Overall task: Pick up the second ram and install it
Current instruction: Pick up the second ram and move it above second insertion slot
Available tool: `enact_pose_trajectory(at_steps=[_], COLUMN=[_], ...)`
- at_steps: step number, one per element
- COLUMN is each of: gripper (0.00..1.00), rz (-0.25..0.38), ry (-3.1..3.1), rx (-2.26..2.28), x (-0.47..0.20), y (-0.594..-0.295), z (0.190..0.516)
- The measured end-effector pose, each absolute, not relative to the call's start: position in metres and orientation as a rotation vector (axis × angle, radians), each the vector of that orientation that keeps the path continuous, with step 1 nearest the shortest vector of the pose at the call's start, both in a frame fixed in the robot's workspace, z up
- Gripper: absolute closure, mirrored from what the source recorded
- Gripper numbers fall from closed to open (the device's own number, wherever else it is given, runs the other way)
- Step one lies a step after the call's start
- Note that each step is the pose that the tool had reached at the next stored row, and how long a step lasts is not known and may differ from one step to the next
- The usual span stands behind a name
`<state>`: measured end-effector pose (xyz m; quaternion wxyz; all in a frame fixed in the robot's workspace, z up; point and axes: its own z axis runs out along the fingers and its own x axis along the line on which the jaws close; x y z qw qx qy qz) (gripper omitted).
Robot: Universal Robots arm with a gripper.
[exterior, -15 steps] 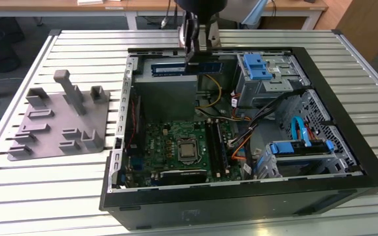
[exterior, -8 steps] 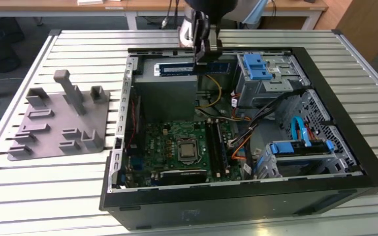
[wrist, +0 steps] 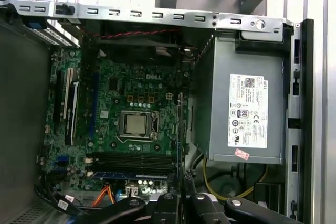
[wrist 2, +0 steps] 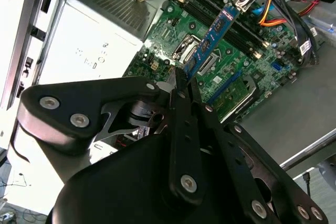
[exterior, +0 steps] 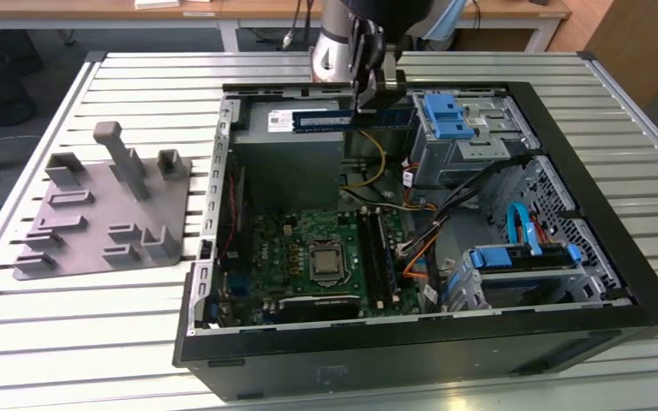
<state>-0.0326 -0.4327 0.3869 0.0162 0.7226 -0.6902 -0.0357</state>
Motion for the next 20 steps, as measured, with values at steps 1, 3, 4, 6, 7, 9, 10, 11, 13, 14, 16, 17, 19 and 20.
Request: enact_pose_trajectory(at_steps=[1, 3, 4, 6, 7, 9, 10, 11, 13, 14, 16, 17, 19, 20], gripper=[0.86, 0.86, 0.86, 0.86, 0.86, 0.86, 0.86, 0.86, 0.86, 0.86, 0.86, 0.86, 0.86, 0.86], rz=[-0.111, -0.111, -0.111, -0.111, -0.111, -0.111, -0.111, -0.112, -0.116, -0.120, -0.126, -0.127, -0.127, -0.127], ry=[-2.146, -2.146, -2.146, -2.146, -2.146, -2.148, -2.151, -2.155, -2.164, -2.169, -2.183, -2.189, -2.201, -2.206], rx=[2.247, 2.247, 2.246, 2.247, 2.246, 2.245, 2.242, 2.239, 2.234, 2.232, 2.225, 2.220, 2.208, 2.203], x=[-0.031, -0.031, -0.031, -0.031, -0.031, -0.031, -0.031, -0.031, -0.031, -0.031, -0.031, -0.031, -0.031, -0.031], y=[-0.433, -0.433, -0.433, -0.433, -0.433, -0.436, -0.438, -0.439, -0.441, -0.441, -0.442, -0.443, -0.446, -0.447], z=[0.387, 0.387, 0.387, 0.387, 0.387, 0.386, 0.386, 0.386, 0.385, 0.384, 0.383, 0.381, 0.378, 0.376])
